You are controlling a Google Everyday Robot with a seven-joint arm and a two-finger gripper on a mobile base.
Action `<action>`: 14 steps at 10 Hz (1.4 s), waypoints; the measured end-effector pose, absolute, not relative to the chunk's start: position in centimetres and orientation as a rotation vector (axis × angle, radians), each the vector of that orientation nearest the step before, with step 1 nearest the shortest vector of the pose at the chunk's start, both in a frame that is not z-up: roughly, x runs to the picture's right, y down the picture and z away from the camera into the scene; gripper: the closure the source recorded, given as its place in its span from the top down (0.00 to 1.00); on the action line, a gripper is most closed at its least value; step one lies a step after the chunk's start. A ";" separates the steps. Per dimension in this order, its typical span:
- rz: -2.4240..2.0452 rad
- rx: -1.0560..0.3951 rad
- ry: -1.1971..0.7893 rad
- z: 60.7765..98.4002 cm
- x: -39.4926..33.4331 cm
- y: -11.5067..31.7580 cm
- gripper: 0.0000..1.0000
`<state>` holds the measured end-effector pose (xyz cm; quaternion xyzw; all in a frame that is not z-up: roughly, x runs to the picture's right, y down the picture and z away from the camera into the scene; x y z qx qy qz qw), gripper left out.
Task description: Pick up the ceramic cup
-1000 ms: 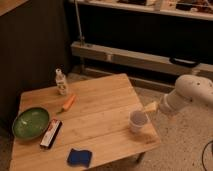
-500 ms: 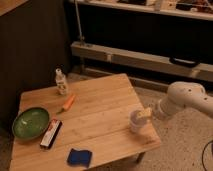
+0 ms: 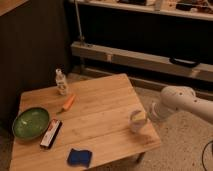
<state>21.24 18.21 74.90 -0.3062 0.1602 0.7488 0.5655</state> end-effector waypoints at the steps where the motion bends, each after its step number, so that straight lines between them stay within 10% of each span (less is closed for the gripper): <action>1: 1.765 -0.723 0.377 75.1 21.2 18.2 0.80; 11: 1.797 -0.772 0.395 77.1 21.4 19.0 0.79; 14: 1.790 -0.772 0.420 77.7 20.8 19.5 0.50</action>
